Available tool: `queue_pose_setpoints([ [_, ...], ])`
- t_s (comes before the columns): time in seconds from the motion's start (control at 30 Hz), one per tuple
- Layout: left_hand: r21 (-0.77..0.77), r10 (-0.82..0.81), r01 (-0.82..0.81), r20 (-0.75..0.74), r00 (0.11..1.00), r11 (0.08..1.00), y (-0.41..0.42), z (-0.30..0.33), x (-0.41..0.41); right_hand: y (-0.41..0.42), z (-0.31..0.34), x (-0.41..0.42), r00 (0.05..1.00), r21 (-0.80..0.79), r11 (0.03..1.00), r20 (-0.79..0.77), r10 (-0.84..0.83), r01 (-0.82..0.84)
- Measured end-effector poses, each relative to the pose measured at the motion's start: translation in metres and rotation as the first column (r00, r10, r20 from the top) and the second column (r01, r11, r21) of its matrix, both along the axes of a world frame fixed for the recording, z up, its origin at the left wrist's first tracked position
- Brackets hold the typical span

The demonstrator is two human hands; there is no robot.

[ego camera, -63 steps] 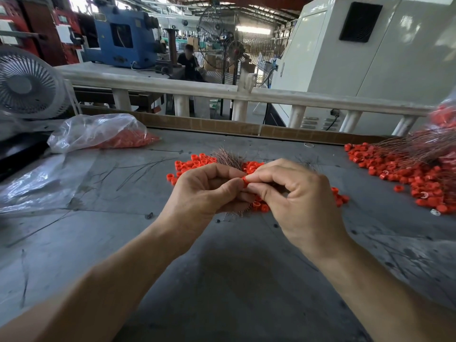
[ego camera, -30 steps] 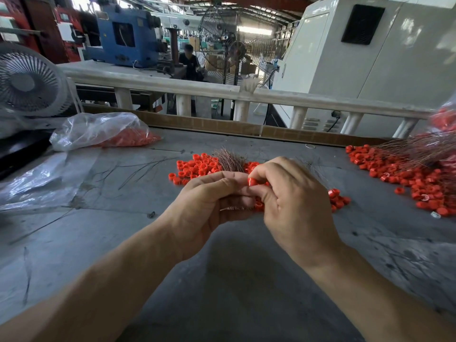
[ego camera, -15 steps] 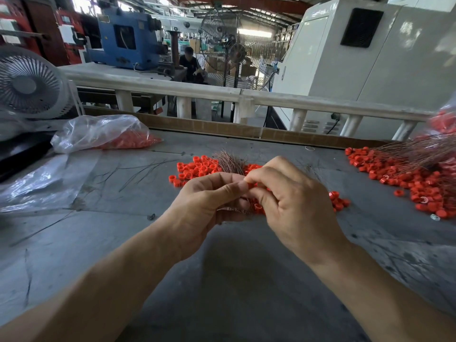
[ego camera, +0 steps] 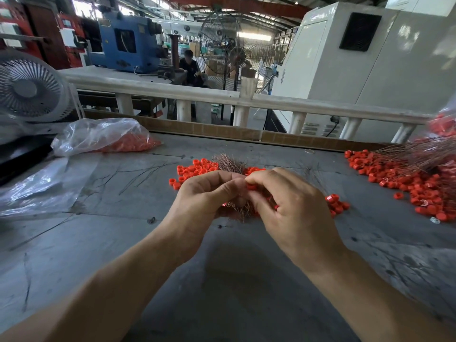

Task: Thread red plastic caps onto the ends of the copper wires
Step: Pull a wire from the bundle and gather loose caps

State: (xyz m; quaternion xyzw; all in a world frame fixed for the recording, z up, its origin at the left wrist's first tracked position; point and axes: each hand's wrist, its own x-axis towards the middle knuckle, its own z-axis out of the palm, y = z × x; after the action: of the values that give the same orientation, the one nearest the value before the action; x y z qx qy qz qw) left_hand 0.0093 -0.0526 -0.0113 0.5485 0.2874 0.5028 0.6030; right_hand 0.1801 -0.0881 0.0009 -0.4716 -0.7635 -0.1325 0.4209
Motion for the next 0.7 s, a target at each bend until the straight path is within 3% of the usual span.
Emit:
queue_pose_setpoints([
  [0.17, -0.050, 0.029, -0.028, 0.007, 1.000, 0.998, 0.0013, 0.0006, -0.0001, 0.0005, -0.0007, -0.0024, 1.000, 0.030, 1.000, -0.001, 0.008, -0.008],
  [0.47, -0.119, 0.090, -0.083, 0.052, 0.995, 0.989, 0.0065, 0.0001, -0.0028, 0.0008, -0.0021, -0.0020, 0.991, -0.099, 0.991, -0.107, 0.077, -0.087],
  [0.7, -0.117, 0.155, -0.157, -0.025, 0.988, 0.981, 0.0085, -0.0017, -0.0051, 0.0037, -0.0039, 0.0010, 0.998, -0.125, 0.991, -0.043, 0.051, -0.056],
])
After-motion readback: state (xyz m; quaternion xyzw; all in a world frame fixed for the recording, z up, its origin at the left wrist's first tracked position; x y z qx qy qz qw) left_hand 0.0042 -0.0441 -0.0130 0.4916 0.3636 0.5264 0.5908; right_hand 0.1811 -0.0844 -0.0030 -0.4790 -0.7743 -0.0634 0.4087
